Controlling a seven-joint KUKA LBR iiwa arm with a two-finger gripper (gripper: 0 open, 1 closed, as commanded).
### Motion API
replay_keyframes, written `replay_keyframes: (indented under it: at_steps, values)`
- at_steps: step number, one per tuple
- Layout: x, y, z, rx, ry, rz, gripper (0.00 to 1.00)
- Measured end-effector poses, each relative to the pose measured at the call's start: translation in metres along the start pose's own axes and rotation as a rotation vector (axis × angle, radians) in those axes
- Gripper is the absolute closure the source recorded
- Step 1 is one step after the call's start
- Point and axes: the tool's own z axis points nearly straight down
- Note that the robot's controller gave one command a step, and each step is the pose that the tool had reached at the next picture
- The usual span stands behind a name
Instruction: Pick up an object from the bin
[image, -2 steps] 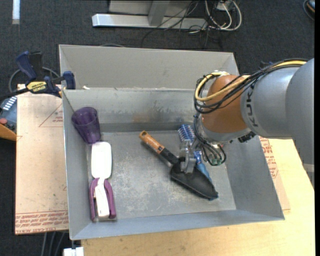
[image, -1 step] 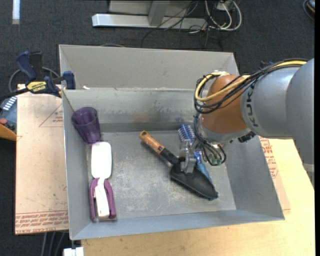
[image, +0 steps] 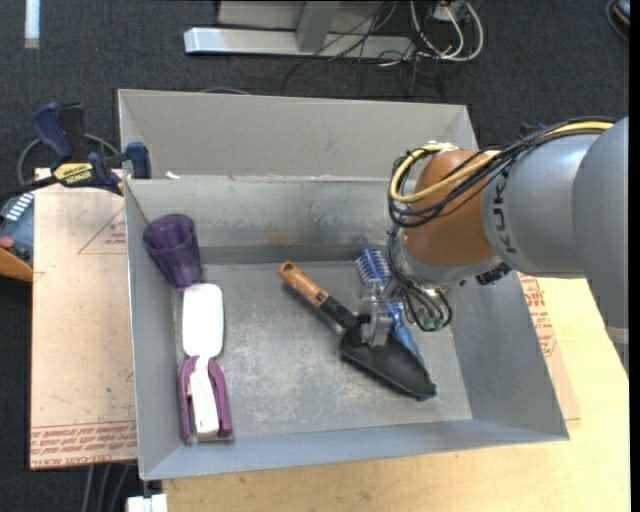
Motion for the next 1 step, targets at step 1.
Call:
replay_keyframes:
  at_steps: [1]
  values:
    - [0.0000,0.0000,0.0000,0.000,0.000,0.000,1.00]
